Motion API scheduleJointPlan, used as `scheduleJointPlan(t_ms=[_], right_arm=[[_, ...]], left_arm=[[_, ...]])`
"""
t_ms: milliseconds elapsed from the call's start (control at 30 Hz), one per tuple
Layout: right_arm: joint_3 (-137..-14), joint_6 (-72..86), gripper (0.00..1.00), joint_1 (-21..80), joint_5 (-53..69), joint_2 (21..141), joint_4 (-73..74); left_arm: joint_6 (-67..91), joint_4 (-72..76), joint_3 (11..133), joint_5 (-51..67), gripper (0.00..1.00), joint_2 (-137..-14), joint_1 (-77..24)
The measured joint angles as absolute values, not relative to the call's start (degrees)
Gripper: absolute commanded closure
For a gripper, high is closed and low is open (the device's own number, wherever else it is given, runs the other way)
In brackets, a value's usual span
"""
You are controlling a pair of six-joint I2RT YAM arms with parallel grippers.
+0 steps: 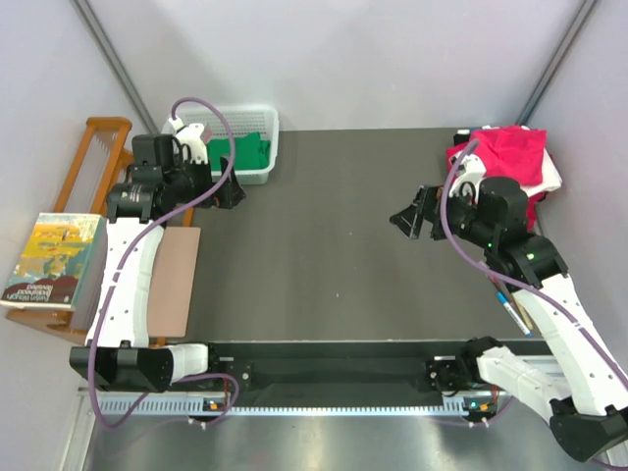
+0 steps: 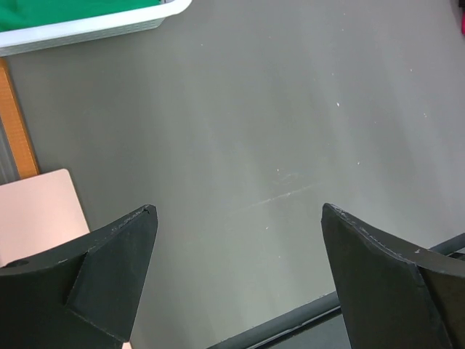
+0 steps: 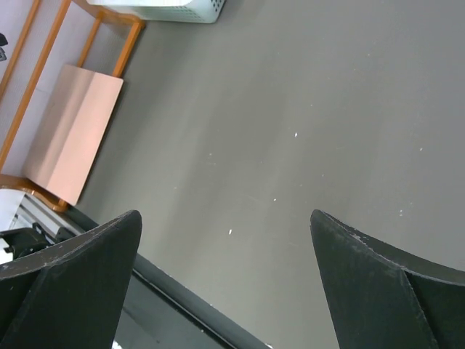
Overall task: Fold and stack the t-shirts
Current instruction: Grab the tshirt from the pile
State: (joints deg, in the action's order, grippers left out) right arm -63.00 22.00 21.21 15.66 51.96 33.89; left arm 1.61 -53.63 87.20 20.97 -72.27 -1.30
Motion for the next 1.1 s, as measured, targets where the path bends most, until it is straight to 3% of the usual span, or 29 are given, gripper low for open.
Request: scheduleJointPlan(t_ms=[467,1100], right_arm=[[-63.00,20.99,0.00,21.21,13.98,51.03,33.89],[-60.47,21.04,0.00,21.21,13.32,47.24,33.87]], left_arm=[[1.56,-52.42,88.25,19.40,0.01,-74.26,-1.30],[1.87,-49.67,128.42,10.57,0.01,-125.60,-0.80]])
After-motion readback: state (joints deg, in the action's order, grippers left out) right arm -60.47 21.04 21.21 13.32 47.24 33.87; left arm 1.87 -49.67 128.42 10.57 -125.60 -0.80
